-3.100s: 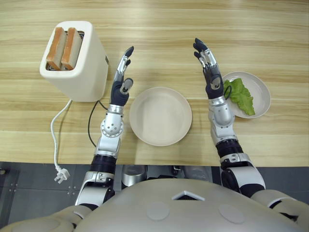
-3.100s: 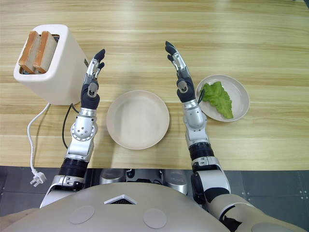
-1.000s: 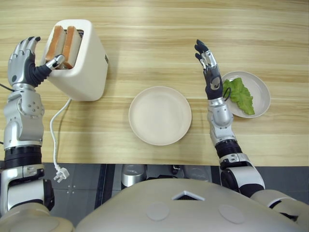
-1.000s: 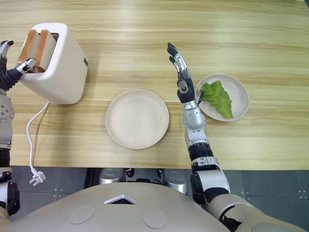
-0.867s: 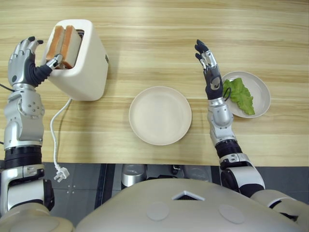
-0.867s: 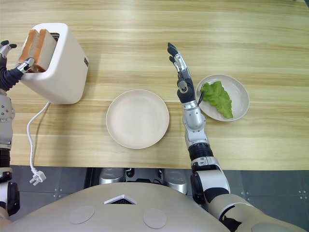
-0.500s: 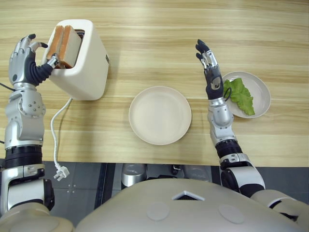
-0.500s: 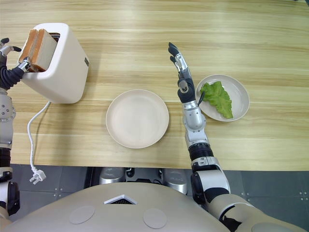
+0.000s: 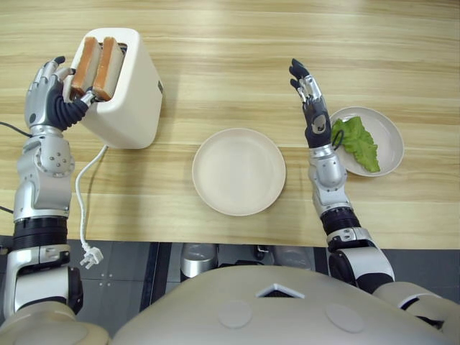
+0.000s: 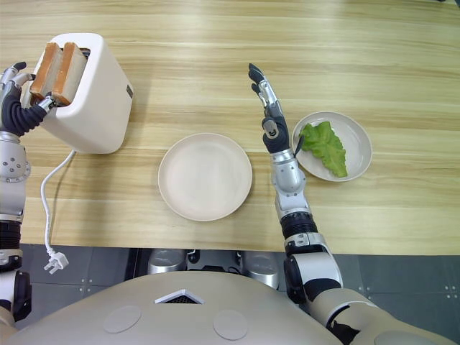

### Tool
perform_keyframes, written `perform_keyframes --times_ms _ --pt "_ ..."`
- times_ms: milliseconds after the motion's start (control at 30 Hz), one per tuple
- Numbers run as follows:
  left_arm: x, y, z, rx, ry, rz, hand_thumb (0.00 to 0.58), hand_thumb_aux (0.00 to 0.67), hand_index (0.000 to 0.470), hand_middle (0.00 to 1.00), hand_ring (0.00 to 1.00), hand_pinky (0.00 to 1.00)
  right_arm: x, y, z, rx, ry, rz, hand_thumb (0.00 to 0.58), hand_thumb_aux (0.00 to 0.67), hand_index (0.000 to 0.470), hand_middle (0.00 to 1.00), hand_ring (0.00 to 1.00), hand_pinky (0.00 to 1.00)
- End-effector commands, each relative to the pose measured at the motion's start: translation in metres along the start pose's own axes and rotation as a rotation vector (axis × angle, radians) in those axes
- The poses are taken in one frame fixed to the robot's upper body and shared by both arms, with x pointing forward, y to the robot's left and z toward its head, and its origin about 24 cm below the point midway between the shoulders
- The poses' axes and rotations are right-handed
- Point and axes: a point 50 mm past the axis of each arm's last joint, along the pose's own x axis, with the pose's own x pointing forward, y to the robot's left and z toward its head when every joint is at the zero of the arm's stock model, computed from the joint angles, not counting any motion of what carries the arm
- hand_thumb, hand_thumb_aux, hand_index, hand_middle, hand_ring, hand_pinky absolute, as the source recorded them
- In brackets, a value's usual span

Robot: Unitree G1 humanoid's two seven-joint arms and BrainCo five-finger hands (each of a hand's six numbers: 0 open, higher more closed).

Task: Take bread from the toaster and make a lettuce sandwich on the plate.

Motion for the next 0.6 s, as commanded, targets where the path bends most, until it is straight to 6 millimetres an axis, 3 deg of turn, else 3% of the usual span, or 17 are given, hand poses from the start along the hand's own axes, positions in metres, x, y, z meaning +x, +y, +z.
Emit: perform_keyframes --times_ms 33,100,167,200,367,400,433,467,600 --pt "-0.003 -0.007 -0.003 -0.006 0.013 -0.034 0.489 0.405 0.278 0.0 0.0 0.0 -0.001 0.001 -0.002 -0.001 0.016 0.005 0.0 0.0 0.0 0.0 0.0 0.0" --pt "-0.001 -0.003 -0.002 -0.006 0.011 -0.009 0.501 0.423 0.29 0.0 0.0 0.0 -0.001 0.002 -0.002 -0.002 0.017 0.006 0.0 0.0 0.0 0.0 0.0 0.0" --pt "0.003 0.001 -0.001 -0.009 0.006 0.023 0.545 0.504 0.346 0.0 0.0 0.0 -0.001 0.002 -0.003 -0.008 0.024 0.011 0.0 0.0 0.0 0.0 0.0 0.0" --pt "0.005 0.002 0.0 -0.012 0.003 0.034 0.58 0.67 0.46 0.0 0.0 0.0 -0.001 0.002 -0.004 -0.014 0.028 0.014 0.0 0.0 0.0 0.0 0.0 0.0" --pt "0.011 0.004 0.008 -0.049 -0.026 0.083 0.58 0.67 0.46 0.0 0.0 0.0 0.0 0.004 -0.005 -0.018 0.032 0.017 0.0 0.0 0.0 0.0 0.0 0.0" --pt "0.012 0.005 0.011 -0.057 -0.038 0.103 0.58 0.67 0.46 0.36 0.36 0.36 0.0 0.004 -0.005 -0.018 0.032 0.018 0.0 0.0 0.0 0.0 0.0 0.0" --pt "0.013 0.01 0.015 -0.074 -0.052 0.14 0.58 0.67 0.46 0.36 0.36 0.36 0.0 0.004 -0.005 -0.018 0.032 0.018 0.0 0.0 0.0 0.0 0.0 0.0" --pt "0.013 0.014 0.019 -0.099 -0.065 0.17 0.58 0.67 0.46 1.0 1.0 1.0 0.0 0.004 -0.005 -0.018 0.032 0.019 0.0 0.0 0.0 0.0 0.0 0.0" --pt "0.015 0.047 0.042 -0.18 -0.175 0.352 0.58 0.67 0.46 1.0 1.0 1.0 0.0 0.003 -0.006 -0.02 0.034 0.015 0.0 0.0 0.0 0.0 0.0 0.0"
